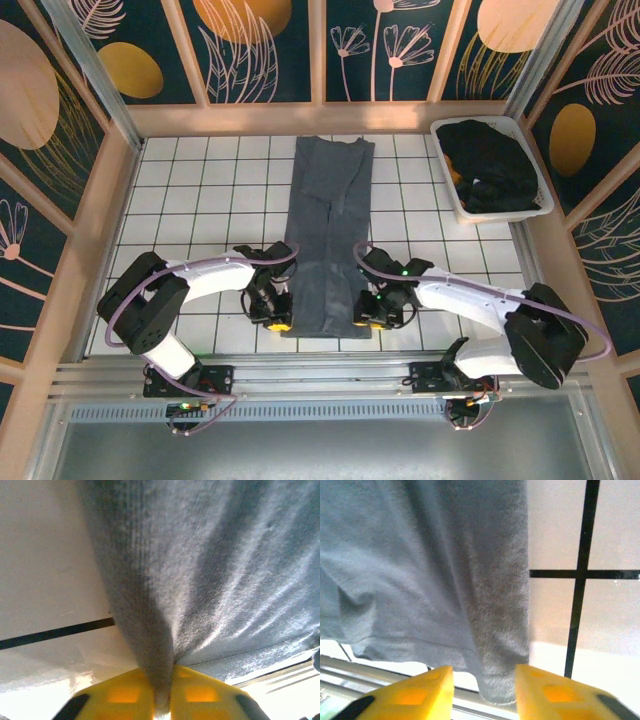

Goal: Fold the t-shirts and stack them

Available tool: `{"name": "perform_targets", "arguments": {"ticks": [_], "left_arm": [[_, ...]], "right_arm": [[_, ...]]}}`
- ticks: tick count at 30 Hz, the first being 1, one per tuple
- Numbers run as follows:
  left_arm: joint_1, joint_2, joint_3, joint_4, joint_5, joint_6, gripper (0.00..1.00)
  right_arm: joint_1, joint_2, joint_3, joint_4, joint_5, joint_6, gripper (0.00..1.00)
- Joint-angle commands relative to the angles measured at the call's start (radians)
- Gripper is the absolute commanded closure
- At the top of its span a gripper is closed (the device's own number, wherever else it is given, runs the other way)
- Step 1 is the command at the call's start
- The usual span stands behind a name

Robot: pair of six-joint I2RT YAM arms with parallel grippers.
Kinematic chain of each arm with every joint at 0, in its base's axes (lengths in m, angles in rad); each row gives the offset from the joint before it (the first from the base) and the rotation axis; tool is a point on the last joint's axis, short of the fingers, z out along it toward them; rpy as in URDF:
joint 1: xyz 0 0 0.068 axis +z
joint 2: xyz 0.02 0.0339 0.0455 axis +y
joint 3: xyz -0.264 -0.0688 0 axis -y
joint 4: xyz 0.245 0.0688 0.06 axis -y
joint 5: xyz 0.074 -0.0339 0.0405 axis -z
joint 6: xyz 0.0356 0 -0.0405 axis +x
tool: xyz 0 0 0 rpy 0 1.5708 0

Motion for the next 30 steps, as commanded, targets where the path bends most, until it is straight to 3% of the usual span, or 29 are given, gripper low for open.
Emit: {"name": "perform_targets", "arguments": {"ticks": [1, 8, 12, 16, 17, 30], "left_arm": [[-0.01, 0.033, -0.027, 0.047, -0.016, 0.02, 0.92], [-0.01, 0.026, -0.031, 0.034, -0.007, 0.033, 0.97], [-0.01, 0.015, -0.049, 0.032, -0.001, 0.038, 1.0], [-0.01, -0.003, -0.07, 0.043, 0.033, 0.049, 1.0], [-0.009, -0.005, -0.075, 0.047, 0.049, 0.051, 1.0], [-0.008, -0.18, -0.015, -0.019, 0.055, 0.039, 1.0]], "right_arm": [[-0.004, -0.038, -0.053, -0.018, 0.014, 0.045, 0.57], [0.013, 0.062, -0.042, 0.064, -0.028, 0.041, 0.59], [0.015, 0.098, -0.058, 0.095, -0.029, 0.037, 0.67], [0.018, 0.109, -0.047, 0.129, -0.057, 0.037, 0.9], [0.02, 0.108, -0.043, 0.124, -0.057, 0.031, 1.0], [0.023, -0.045, 0.031, -0.012, -0.133, 0.051, 1.0]]}}
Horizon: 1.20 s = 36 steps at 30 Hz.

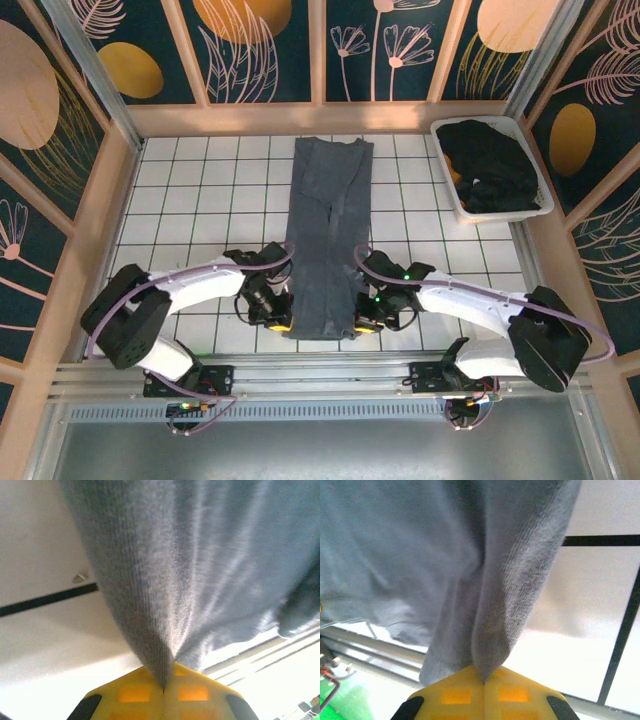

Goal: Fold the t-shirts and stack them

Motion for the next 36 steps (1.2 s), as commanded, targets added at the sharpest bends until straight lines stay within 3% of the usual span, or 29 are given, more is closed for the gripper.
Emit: {"name": "perform_targets", "arguments": {"ticks": [1, 8, 16, 26, 35, 36], "left_arm": [[-0.006, -0.062, 0.042, -0.052, 0.012, -0.003, 1.0], [0.025, -0.062, 0.191, -0.052, -0.102, -0.045, 1.0], [0.232, 0.029, 0.352, 0.089, -0.093, -0.096, 1.0], [0.365, 0.312, 0.581, 0.267, -0.066, -0.139, 1.0], [0.408, 0.629, 0.895, 0.243, -0.051, -0.089, 0.99], [0.41, 0.667, 0.941, 0.211, -0.055, -0.073, 0.88]], "right_arm": [[-0.002, -0.032, 0.057, -0.074, -0.029, 0.022, 1.0], [-0.129, -0.026, 0.142, -0.094, -0.001, 0.005, 1.0], [-0.336, 0.136, 0.354, -0.054, 0.045, -0.092, 1.0], [-0.497, 0.466, 0.666, 0.055, 0.059, -0.154, 1.0], [-0.56, 0.756, 0.919, 0.036, 0.014, -0.205, 1.0], [-0.567, 0.778, 0.936, 0.041, 0.002, -0.207, 0.87]]}}
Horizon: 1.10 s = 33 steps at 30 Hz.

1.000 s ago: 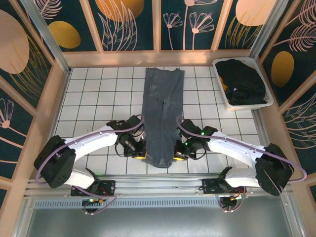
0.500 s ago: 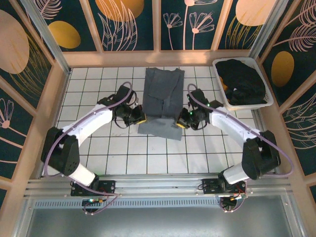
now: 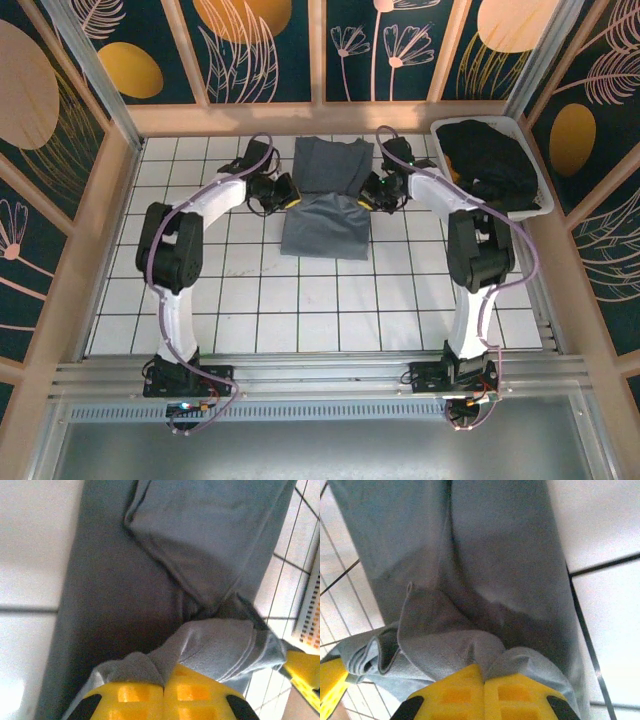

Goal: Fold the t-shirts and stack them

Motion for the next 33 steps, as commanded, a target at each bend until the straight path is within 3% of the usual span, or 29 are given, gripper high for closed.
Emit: {"name": "perform_targets", "arguments": {"ticks": [1, 3, 6, 11, 17, 24, 33], "left_arm": [[0.01, 0.096, 0.142, -0.057, -0.007, 0.054, 0.74], [0.009, 0.096, 0.179, -0.113, -0.076, 0.074, 0.47], [0.01, 0.011, 0.109, -0.126, -0.137, 0.064, 0.43], [0.009, -0.219, -0.233, -0.047, -0.112, -0.016, 0.43], [0.005, -0.365, -0.577, 0.147, 0.038, -0.206, 0.5], [0.001, -0.3, -0.607, 0.242, 0.079, -0.26, 0.47], [-0.041, -0.198, -0.583, 0.3, 0.093, -0.268, 0.61]], "right_arm": [[-0.022, 0.06, 0.067, -0.007, -0.034, -0.039, 0.76], [-0.026, 0.066, 0.102, -0.022, -0.007, -0.068, 0.5], [-0.027, 0.011, 0.11, -0.036, 0.052, -0.109, 0.38], [-0.015, -0.19, -0.094, -0.021, 0.14, -0.092, 0.36], [0.076, -0.374, -0.461, 0.106, 0.087, 0.047, 0.38], [0.14, -0.37, -0.58, 0.189, 0.061, 0.158, 0.38], [0.142, -0.229, -0.512, 0.191, 0.056, 0.115, 0.48]]}}
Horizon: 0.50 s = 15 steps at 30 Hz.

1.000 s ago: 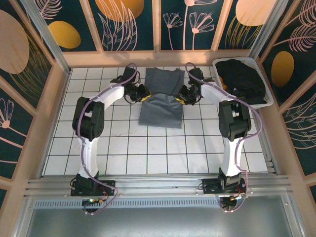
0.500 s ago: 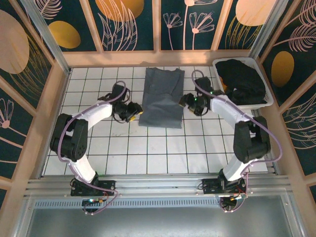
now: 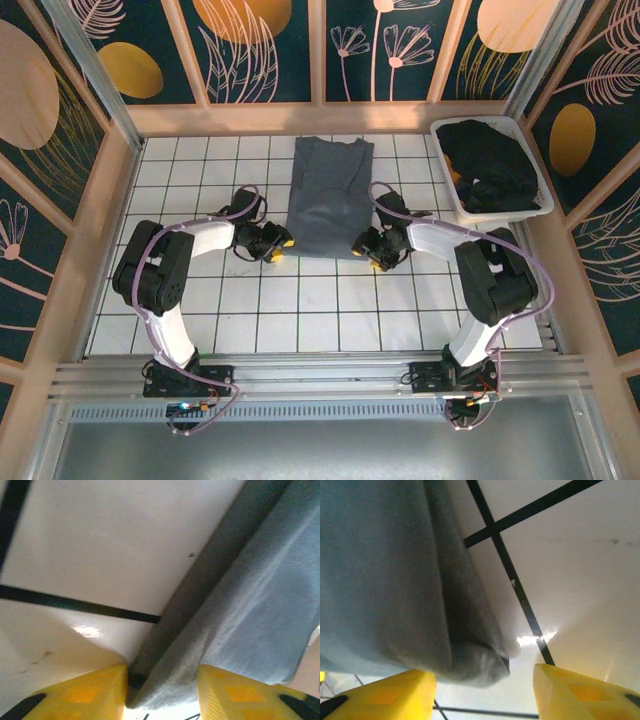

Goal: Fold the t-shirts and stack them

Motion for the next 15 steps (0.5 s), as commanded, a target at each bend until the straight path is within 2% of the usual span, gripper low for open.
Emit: {"name": "perform_targets", "arguments": {"ticks": [1, 3, 7, 8, 9, 15], "left_arm": [[-0.033, 0.048, 0.024, 0.041, 0.013, -0.009, 0.65], [-0.033, 0.046, 0.031, 0.034, -0.001, -0.003, 0.74], [-0.033, 0.041, 0.056, 0.003, -0.018, 0.017, 1.0], [-0.033, 0.036, 0.059, -0.009, -0.024, 0.025, 1.0], [-0.034, 0.031, 0.062, -0.02, -0.029, 0.031, 1.0], [-0.035, -0.032, 0.007, -0.064, 0.009, 0.074, 1.0]], "right_arm": [[0.005, 0.056, 0.062, 0.029, -0.014, -0.007, 0.5], [0.001, 0.078, 0.08, 0.034, -0.002, -0.007, 0.56], [-0.01, 0.1, 0.116, 0.043, 0.041, -0.014, 0.83], [-0.01, 0.094, 0.123, 0.041, 0.048, -0.019, 0.93], [-0.009, 0.088, 0.129, 0.034, 0.054, -0.025, 0.98], [0.026, -0.021, 0.067, -0.042, 0.066, -0.056, 1.0]]}}
